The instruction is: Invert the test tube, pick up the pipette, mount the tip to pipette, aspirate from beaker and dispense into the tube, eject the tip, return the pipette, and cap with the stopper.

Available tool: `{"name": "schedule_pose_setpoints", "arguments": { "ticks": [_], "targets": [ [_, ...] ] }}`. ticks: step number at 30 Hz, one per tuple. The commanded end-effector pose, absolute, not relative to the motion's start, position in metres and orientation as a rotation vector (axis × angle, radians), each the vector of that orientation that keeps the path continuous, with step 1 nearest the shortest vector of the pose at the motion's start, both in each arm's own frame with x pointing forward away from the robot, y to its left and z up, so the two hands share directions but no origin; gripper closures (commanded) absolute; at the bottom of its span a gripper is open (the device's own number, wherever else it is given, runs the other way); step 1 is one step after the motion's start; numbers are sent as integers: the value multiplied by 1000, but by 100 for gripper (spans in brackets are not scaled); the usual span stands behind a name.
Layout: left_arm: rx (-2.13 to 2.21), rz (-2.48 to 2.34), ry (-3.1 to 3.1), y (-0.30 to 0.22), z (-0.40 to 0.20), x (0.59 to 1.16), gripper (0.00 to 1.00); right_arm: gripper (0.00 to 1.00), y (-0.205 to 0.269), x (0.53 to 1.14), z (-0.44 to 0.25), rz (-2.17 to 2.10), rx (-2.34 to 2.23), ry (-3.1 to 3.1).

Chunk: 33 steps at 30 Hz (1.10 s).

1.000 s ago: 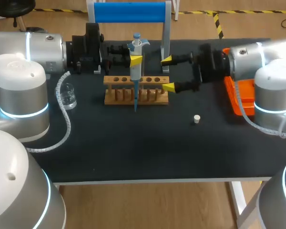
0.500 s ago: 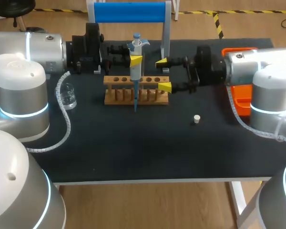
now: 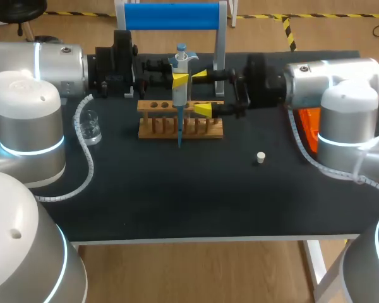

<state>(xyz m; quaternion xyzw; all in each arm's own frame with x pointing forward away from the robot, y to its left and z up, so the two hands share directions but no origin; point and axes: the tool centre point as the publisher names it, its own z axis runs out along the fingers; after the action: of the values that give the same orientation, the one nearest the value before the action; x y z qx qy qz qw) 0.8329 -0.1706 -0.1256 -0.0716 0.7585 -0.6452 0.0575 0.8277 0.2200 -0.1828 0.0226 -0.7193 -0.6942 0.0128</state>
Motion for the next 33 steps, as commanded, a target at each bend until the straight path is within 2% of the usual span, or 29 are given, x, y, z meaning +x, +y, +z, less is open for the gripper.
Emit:
{"name": "schedule_pose_setpoints", "arguments": {
  "ticks": [1, 9, 18, 31, 33],
  "targets": [
    [-218, -1957, 2293, -171, -126, 832, 100, 3, 230, 830, -183, -2167, 71, -2236],
    [-218, -1957, 2293, -171, -126, 832, 100, 15, 242, 832, -180, -2186, 68, -2188],
    [-218, -1957, 2293, -171, -126, 832, 100, 23, 255, 831, -178, -2185, 83, -2155],
    [-218, -1957, 2293, -171, -126, 832, 100, 50, 267, 827, -173, -2181, 96, -2136],
    [-218, -1957, 2293, -171, -126, 832, 100, 51, 268, 827, -173, -2178, 102, -2136]
  ]
}}
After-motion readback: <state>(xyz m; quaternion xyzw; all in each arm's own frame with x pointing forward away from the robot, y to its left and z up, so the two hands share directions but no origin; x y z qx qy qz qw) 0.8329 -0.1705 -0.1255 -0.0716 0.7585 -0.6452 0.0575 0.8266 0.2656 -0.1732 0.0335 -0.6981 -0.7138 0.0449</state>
